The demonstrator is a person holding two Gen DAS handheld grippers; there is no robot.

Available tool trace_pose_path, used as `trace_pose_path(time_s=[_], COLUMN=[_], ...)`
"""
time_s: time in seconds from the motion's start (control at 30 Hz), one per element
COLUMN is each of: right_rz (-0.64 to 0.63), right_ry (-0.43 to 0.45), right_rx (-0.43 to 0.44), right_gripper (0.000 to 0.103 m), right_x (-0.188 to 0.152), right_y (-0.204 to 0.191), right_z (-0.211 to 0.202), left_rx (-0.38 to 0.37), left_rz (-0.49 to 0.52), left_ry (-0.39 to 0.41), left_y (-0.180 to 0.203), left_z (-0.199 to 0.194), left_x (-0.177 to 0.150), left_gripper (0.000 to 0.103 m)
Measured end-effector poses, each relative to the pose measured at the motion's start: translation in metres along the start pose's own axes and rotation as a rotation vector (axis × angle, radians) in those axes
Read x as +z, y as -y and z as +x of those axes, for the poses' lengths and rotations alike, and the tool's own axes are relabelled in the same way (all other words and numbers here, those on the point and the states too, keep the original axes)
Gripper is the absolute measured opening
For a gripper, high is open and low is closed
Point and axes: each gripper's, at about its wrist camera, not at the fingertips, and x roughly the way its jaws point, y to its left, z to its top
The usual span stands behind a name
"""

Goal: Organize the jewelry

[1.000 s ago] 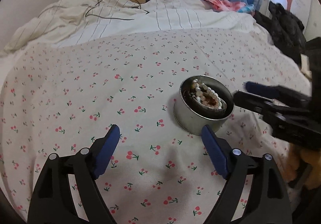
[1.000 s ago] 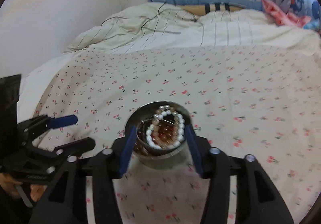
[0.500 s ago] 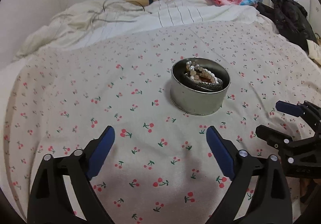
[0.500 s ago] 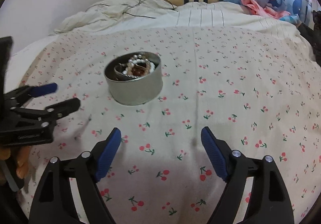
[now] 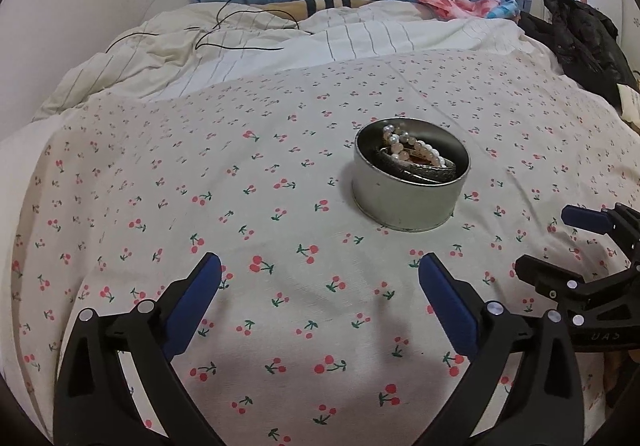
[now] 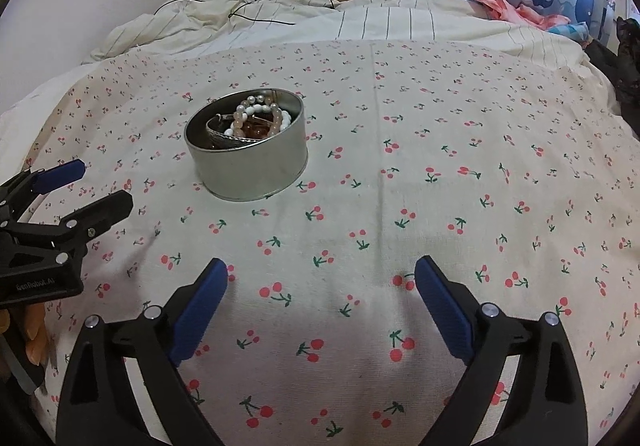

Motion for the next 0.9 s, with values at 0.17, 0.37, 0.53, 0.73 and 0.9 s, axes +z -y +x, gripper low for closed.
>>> trace_pose_path(time_s=[0.17,0.37,0.53,0.73,0.9], right_rz=[0.002,0.018,0.007,-0.035,-0.057], right_ry=[-0.003,-0.044,-0.120,-0.146,-0.146], right_rx=[-0.007,-0.026,-0.057,-0.097,-0.119], right_gripper=[0.091,0.094,0.095,0.096,0.096], right_x=[0.000,-0.001,-0.003,-0.008,-0.009], right_y=[0.001,0.004,0.003,-0.003,-0.007], right_z=[0.001,0.008,0.020,0.025,0.026], left_rx=[-0.001,-0.029,-0.070,-0.082,-0.093], left_rz=[0.010,0.013,-0.048,-0.071,-0.079], left_ry=[0.002,-0.077,-0.190,-0.216,-0.209], left_y=[0.000,0.005,-0.004,-0.006,-0.007], left_z=[0.000,0.018,0.042,0.049,0.049], left_x=[-0.002,-0.008,-0.017,-0.022,-0.024], left_gripper=[0.095,0.095,0.095,0.096,0.096])
